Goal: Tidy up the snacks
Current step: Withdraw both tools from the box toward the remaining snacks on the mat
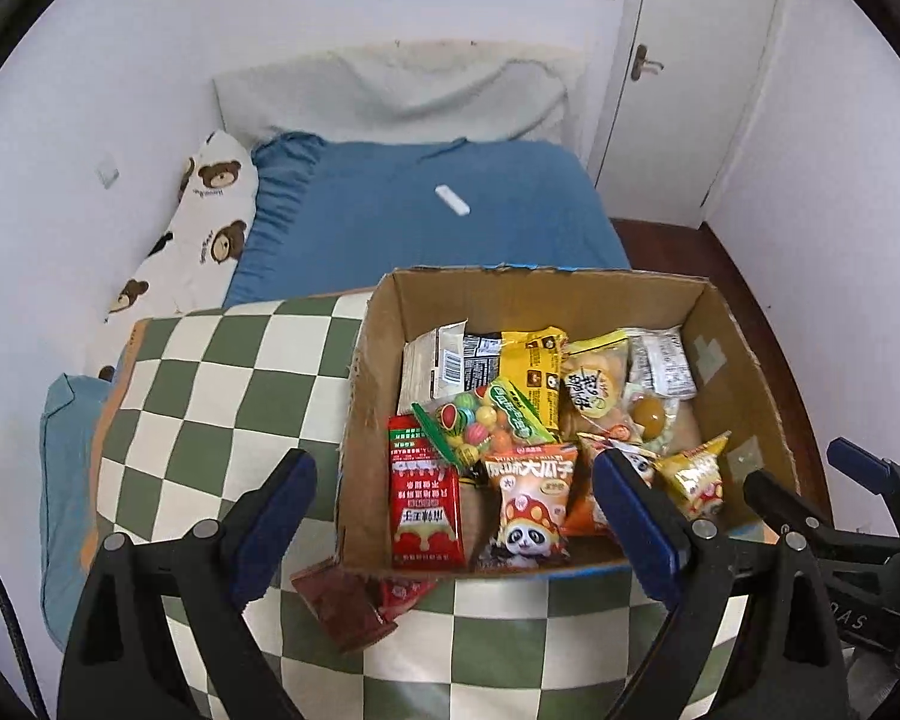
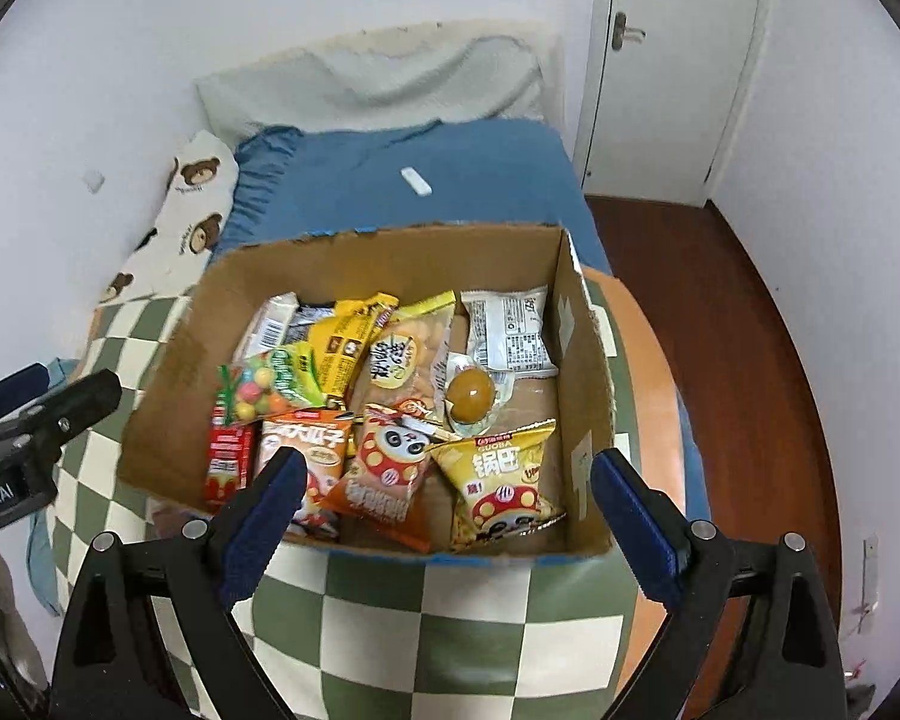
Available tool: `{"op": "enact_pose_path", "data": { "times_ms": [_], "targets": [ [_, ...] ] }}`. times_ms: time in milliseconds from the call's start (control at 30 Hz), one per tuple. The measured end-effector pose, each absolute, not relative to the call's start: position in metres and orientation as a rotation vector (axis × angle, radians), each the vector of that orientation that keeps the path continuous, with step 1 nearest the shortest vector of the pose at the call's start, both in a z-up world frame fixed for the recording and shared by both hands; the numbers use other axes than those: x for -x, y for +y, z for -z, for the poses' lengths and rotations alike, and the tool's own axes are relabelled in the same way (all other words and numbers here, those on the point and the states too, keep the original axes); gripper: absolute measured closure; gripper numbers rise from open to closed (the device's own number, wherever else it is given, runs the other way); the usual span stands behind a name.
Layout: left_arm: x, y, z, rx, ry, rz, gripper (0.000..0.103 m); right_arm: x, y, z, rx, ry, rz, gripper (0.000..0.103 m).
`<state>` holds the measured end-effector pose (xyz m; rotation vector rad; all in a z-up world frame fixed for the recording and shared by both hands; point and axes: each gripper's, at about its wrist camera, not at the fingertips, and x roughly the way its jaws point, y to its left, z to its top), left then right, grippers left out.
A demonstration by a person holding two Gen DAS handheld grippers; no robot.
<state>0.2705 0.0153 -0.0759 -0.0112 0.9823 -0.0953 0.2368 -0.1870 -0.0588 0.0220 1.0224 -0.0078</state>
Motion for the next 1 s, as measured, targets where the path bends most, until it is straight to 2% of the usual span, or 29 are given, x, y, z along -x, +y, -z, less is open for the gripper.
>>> {"op": "enact_pose_path", "data": {
  "times_ms": [367,667,800,1000],
  "targets": [
    [-0.213,0.017,0.044,0.017,0.906,0.12,0.009,-0.172,-0.18,0.019,-0.03,0.907,0.012,0.005],
    [-0.193,0.017,0.041,0.019,0.896,0.116,0.009,-0.152,-0.183,0.013,-0.06,0.894,0.009,0.005],
    [-0.186,0.032,0.059,0.029,0.924,0.069,0.009,-0.147,-0.177,0.041,-0.082,0.959,-0.012,0.004],
    [-0.169,0.073,0.148,0.021,1.102,-0.083,0.009,-0.14,-0.167,0.155,-0.101,1.183,0.002,0.004]
  ]
}}
